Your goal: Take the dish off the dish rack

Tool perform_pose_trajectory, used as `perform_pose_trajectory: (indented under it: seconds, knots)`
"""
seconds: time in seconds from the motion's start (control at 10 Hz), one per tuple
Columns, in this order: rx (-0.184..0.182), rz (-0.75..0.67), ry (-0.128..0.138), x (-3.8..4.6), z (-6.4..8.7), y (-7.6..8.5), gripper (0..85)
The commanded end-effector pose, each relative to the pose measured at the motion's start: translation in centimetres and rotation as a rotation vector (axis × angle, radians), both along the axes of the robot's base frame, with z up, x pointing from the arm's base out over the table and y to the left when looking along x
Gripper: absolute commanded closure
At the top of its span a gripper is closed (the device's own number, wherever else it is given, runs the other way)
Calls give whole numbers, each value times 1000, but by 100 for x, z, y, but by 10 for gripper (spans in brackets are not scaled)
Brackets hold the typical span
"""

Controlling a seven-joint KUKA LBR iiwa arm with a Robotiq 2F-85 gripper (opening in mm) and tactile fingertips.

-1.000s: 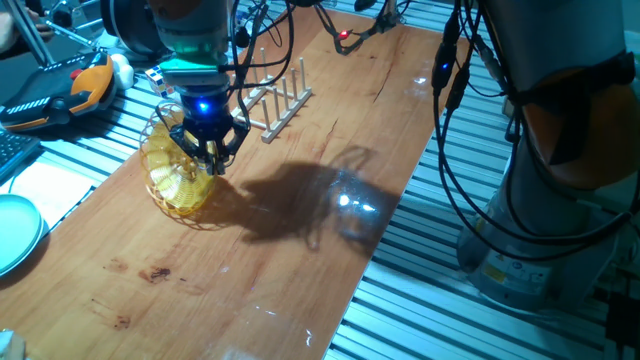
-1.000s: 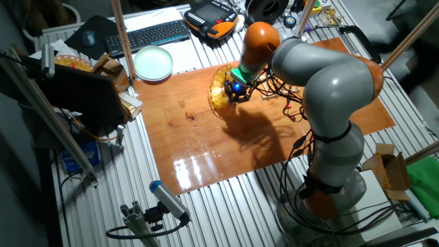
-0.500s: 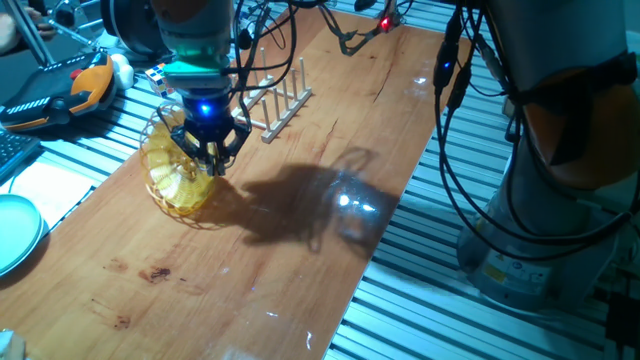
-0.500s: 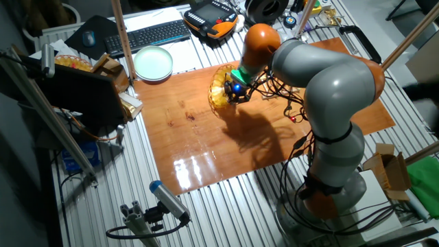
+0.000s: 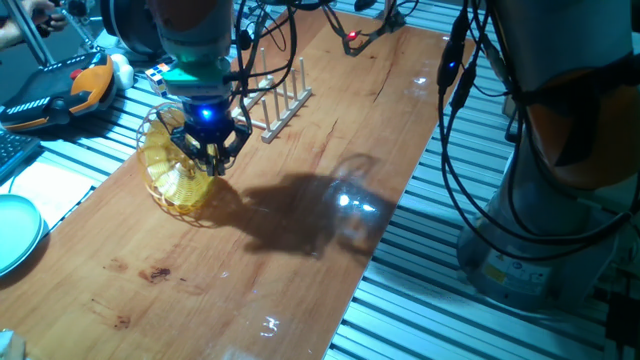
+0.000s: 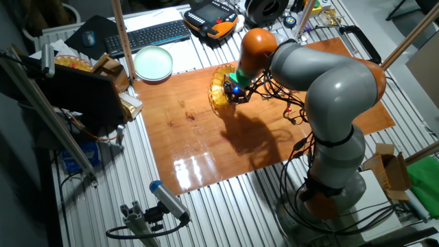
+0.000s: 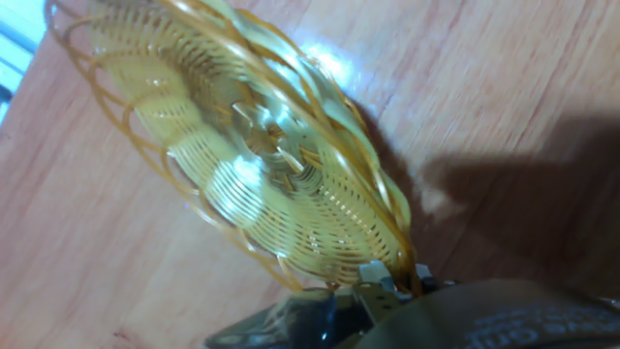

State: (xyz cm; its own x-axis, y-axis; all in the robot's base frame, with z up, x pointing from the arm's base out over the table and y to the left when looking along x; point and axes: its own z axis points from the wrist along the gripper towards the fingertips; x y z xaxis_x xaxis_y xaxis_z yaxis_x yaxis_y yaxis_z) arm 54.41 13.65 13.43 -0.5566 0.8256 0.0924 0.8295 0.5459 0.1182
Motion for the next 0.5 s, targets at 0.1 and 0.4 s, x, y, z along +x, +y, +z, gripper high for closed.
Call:
perform_pose_trajectory:
  seconds: [0.1,0.4]
  knots:
    - [48,-9,-3,28,5,66,843]
    - [65,-17,-3,107,16,229,843]
